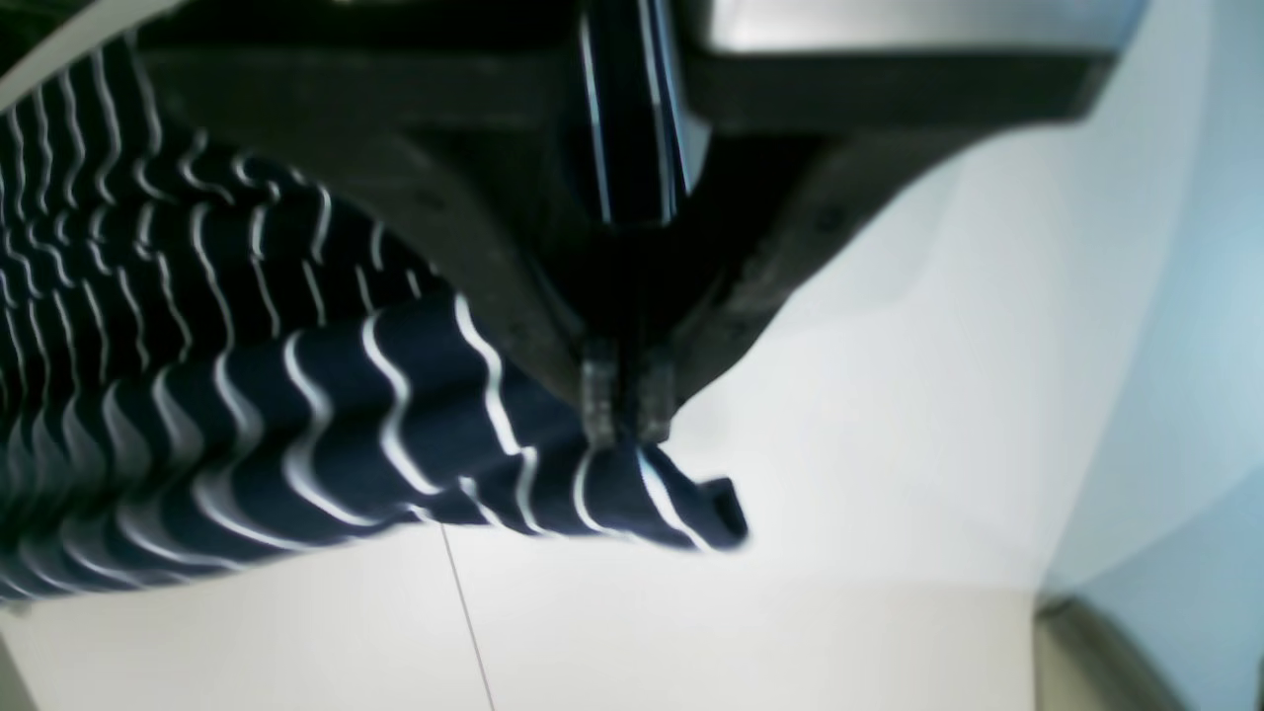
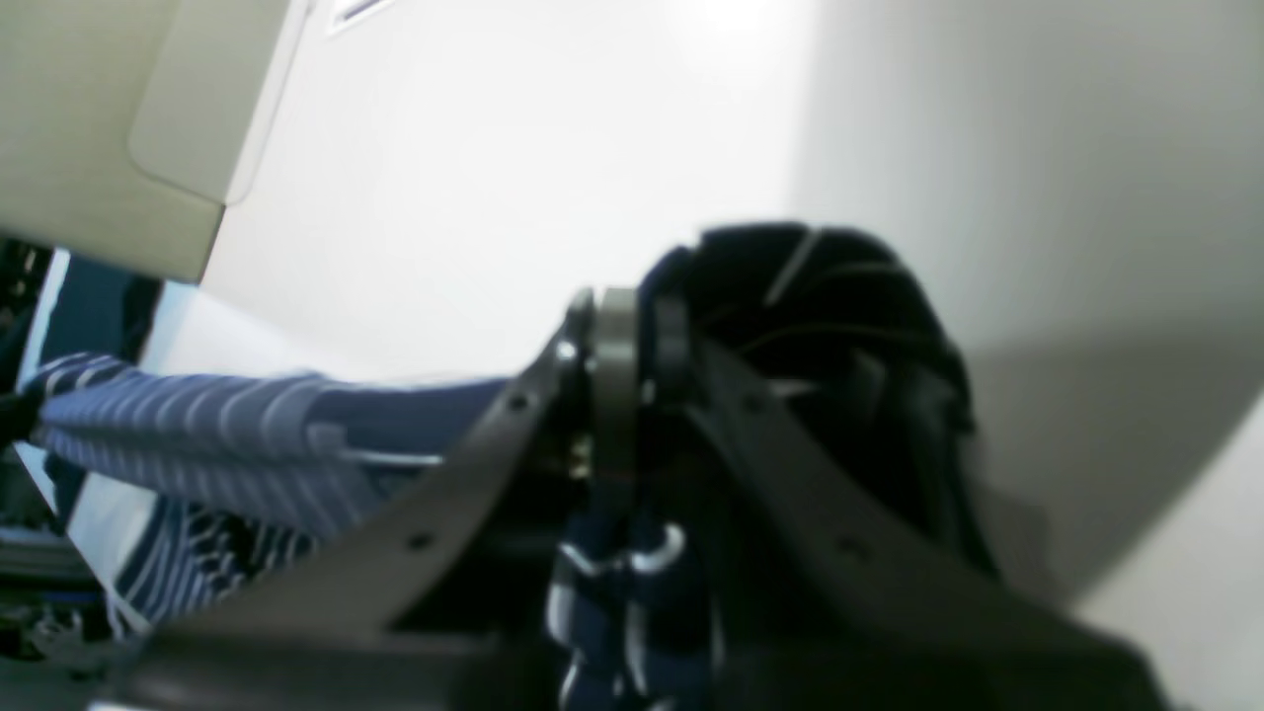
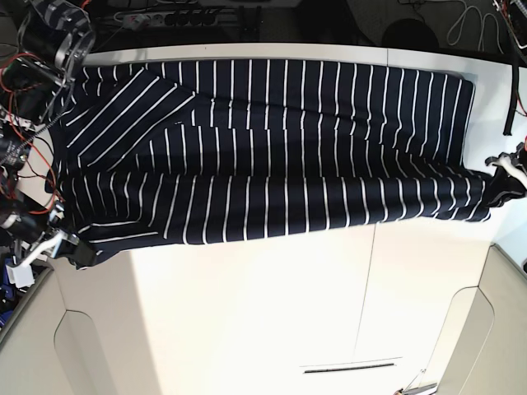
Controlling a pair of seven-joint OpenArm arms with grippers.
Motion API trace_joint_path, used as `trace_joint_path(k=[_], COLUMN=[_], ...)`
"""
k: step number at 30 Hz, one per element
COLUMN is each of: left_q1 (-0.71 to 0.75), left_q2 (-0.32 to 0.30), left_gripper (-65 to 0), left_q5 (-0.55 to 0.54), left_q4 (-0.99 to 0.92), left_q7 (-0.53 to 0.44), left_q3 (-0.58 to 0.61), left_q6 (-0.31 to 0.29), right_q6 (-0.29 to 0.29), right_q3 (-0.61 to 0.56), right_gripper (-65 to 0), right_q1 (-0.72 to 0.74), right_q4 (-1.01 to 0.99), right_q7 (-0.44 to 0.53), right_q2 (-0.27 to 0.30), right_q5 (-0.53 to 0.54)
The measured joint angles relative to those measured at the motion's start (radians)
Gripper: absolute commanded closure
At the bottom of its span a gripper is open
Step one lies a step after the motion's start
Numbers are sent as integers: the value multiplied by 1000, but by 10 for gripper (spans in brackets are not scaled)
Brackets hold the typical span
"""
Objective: Fold the T-shirt properly
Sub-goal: 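Lift the grasped edges and fold them toward the shoulders, then lay the folded layer onto the shoulders and open both grippers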
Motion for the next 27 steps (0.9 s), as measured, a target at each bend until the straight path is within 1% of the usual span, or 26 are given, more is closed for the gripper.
trace_joint_path(k=[4, 8, 13, 16, 18, 21, 27], left_q1=[60, 120, 170, 195, 214, 237, 297], left_q2=[0, 0, 0, 0, 0, 0, 1], left_gripper=[0, 0, 0, 0, 0, 0, 0], left_q5=[-51, -64, -64, -27, -8, -8, 0], left_q4=[47, 85, 113, 114, 114, 114, 114], left_q7=[11, 14, 12, 11, 12, 11, 11], left_q3=[-41, -43, -44, -44, -44, -44, -44], left_q6=[0, 0, 0, 0, 0, 0, 0], right_q6=[5, 7, 8, 8, 8, 9, 8], right_q3=[0, 19, 36, 41, 43, 43, 44], right_gripper=[0, 0, 0, 0, 0, 0, 0], right_q1=[-101, -208, -334, -408, -448, -504, -602], right_q4=[67, 204, 359, 421, 446, 458, 460], right_q7=[-16, -15, -11, -11, -9, -9, -7], right_q2=[30, 33, 33, 33, 30, 23, 6], right_q5=[30, 47, 53, 53, 66, 77, 74])
